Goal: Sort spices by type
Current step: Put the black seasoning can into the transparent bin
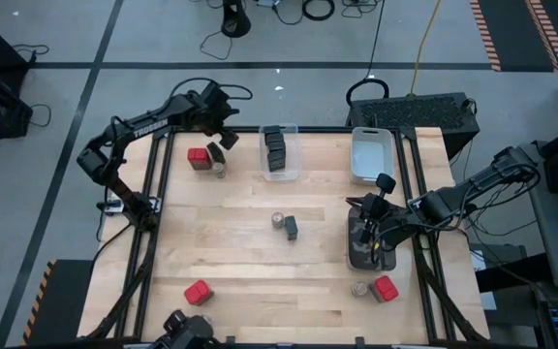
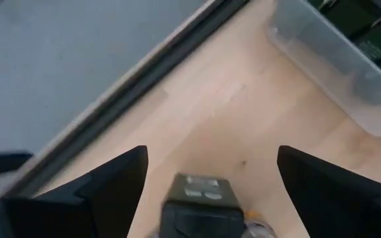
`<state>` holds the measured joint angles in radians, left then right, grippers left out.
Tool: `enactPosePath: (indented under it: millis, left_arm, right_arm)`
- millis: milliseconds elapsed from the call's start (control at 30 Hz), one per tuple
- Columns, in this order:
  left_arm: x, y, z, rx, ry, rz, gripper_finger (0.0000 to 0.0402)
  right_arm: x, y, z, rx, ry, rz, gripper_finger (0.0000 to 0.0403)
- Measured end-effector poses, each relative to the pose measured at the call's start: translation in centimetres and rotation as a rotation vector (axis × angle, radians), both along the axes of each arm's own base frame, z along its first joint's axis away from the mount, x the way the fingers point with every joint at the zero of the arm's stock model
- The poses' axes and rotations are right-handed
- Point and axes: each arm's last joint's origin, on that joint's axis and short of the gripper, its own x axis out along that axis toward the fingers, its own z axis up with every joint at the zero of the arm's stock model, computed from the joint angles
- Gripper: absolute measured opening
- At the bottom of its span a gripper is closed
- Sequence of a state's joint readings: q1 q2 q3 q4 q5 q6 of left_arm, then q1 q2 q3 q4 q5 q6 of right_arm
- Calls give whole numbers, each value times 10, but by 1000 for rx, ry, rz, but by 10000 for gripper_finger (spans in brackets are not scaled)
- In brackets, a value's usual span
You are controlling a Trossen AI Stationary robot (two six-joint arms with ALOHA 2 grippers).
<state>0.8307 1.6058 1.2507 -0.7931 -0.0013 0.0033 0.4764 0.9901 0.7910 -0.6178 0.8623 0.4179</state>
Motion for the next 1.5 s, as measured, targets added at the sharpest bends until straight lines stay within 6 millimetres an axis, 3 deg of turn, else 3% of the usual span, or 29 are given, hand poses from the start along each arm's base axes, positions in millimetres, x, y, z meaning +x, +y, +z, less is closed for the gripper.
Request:
enactPosePath:
  millis: [600, 1167, 1500]
  left_arm:
    - [-11, -9, -5, -93, 128, -78, 342]
    - [-10, -10, -5, -94, 125, -57, 342]
    - [-8, -9, -16, -144, 173, -70, 342]
  right_arm:
    - [0, 0, 0, 0, 0, 0, 0]
    - [0, 0, 0, 3, -2, -1, 0]
    - [0, 0, 0, 3, -1, -1, 0]
